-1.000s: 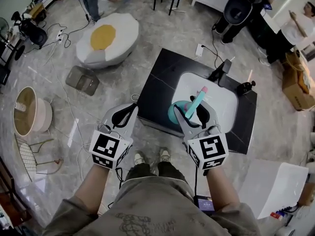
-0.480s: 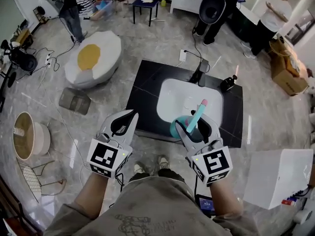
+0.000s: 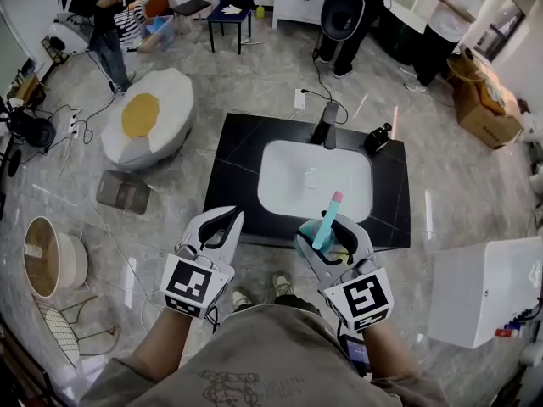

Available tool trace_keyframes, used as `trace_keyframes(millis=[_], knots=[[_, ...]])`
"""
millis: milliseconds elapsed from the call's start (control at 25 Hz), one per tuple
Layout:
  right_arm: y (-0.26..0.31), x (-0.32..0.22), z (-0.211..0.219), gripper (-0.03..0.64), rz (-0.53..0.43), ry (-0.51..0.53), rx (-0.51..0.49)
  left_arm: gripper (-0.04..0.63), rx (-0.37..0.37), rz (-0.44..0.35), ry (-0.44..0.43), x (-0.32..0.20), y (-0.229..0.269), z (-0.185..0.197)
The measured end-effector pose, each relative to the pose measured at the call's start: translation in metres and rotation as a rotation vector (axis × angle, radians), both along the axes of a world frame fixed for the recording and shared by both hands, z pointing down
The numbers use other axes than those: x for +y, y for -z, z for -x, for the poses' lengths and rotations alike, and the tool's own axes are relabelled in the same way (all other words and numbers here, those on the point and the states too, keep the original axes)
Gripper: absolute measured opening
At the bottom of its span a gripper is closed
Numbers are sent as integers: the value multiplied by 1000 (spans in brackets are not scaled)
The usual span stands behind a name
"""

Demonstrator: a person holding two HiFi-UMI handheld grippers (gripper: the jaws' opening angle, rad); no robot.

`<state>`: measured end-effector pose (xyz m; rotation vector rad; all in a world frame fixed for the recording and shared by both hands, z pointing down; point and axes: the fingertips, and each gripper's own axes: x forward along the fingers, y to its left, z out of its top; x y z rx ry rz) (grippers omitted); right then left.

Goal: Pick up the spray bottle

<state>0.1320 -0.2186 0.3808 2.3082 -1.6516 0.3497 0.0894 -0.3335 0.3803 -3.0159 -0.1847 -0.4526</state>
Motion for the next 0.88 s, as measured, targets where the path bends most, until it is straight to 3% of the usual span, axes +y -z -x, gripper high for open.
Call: trace_keyframes(millis=[880], knots=[[5,0,-4,244,-3,-5,13,0,-9,-6,-10,3,-4,2]])
